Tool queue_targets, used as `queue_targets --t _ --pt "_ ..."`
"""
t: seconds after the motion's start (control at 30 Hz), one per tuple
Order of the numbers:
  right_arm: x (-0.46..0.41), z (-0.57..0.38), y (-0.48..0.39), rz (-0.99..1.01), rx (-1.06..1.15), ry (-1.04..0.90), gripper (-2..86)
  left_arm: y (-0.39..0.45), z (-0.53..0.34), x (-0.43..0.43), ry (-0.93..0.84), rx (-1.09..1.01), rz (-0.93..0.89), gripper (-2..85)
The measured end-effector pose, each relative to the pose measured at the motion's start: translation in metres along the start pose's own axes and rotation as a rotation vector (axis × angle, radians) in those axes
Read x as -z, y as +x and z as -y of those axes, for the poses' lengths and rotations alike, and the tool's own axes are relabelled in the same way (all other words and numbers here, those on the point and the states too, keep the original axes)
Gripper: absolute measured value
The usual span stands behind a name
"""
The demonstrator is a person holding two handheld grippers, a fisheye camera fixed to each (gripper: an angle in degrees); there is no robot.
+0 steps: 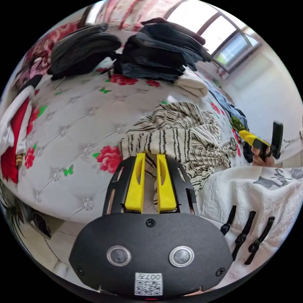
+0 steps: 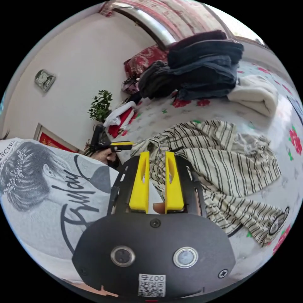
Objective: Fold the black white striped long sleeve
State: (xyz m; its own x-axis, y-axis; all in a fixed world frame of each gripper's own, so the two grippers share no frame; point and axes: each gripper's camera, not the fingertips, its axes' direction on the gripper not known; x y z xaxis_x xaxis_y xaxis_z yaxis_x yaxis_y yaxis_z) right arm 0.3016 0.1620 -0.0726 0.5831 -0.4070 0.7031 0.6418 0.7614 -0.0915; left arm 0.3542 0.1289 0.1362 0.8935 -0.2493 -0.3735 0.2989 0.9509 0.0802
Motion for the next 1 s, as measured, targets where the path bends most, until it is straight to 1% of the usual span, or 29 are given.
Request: queue_targets --t 0.07,0.17,0.3,0.37,0.43,0.47,0.5,0.53,0.57,0.6,0.63,0.67,0.7,0.77,0.8,0.87,0.9,0.97,1.0 --pt "-0.01 -0.015 0.01 -0.052 -0.091 -0.032 4.2 -0.019 -0.006 0.013 0.011 0.018 0.002 6.4" --pt "-0.027 -0.023 0.013 -0.105 -0.142 -0.083 5.6 -0.037 -0.012 0.028 0.001 -0.009 -0.005 7.4" --pt "-0.049 -0.019 0.009 -0.175 -0.154 -0.123 6.5 -0.028 -0.012 0.045 0.016 -0.166 -0.084 9.2" --pt "-0.073 -0.013 0.004 -0.198 -0.123 -0.185 6.6 -0.017 -0.009 0.039 -0.027 -0.228 -0.113 9.3" --pt "-0.098 -0.009 0.001 -0.239 -0.088 -0.264 5.9 -0.006 -0.008 0.02 -0.109 -0.271 -0.105 7.3" --pt "-0.117 -0.009 0.003 -0.285 -0.072 -0.34 5.0 -0.005 -0.007 0.015 -0.126 -0.274 -0.085 5.0" --pt "-0.127 -0.011 0.006 -0.316 -0.068 -0.383 4.4 -0.005 -0.006 0.009 -0.147 -0.26 -0.029 0.6" --pt "-0.139 -0.014 0.009 -0.375 -0.065 -0.437 3.3 -0.009 -0.001 0.01 -0.158 -0.236 -0.02 -0.1" --pt "-0.135 -0.013 0.008 -0.368 -0.049 -0.424 2.2 -0.012 0.002 0.015 -0.149 -0.222 -0.043 -0.4" --pt "-0.129 -0.011 0.008 -0.363 -0.05 -0.412 1.7 -0.019 0.006 0.03 -0.099 -0.195 -0.1 -0.6" --pt "-0.111 -0.007 0.005 -0.366 -0.048 -0.365 1.2 -0.028 0.009 0.05 -0.037 -0.172 -0.131 -0.8" --pt "-0.086 -0.003 0.001 -0.383 -0.041 -0.285 0.7 -0.033 0.01 0.06 -0.011 -0.165 -0.139 -0.8" --pt "-0.071 -0.002 -0.002 -0.39 -0.041 -0.243 0.6 -0.043 0.011 0.081 0.032 -0.151 -0.146 -0.9" --pt "-0.003 0.004 -0.015 -0.38 -0.043 -0.054 0.2 -0.059 0.009 0.109 0.083 -0.119 -0.141 -0.9" --pt "0.015 0.004 -0.019 -0.378 -0.037 0.0 0.2 -0.069 0.005 0.127 0.117 -0.099 -0.132 -0.9" --pt "0.088 0.003 -0.036 -0.417 -0.033 0.208 0.1 -0.083 -0.003 0.154 0.175 -0.054 -0.132 -0.9" --pt "0.106 0.002 -0.04 -0.425 -0.038 0.256 0.0 -0.092 -0.01 0.175 0.227 -0.016 -0.155 -0.9" --pt "0.176 -0.006 -0.057 -0.432 -0.029 0.457 0.0 -0.1 -0.02 0.209 0.332 0.028 -0.196 -0.9" --pt "0.193 -0.008 -0.061 -0.43 -0.021 0.504 0.0 -0.102 -0.025 0.23 0.394 0.039 -0.217 -0.9"
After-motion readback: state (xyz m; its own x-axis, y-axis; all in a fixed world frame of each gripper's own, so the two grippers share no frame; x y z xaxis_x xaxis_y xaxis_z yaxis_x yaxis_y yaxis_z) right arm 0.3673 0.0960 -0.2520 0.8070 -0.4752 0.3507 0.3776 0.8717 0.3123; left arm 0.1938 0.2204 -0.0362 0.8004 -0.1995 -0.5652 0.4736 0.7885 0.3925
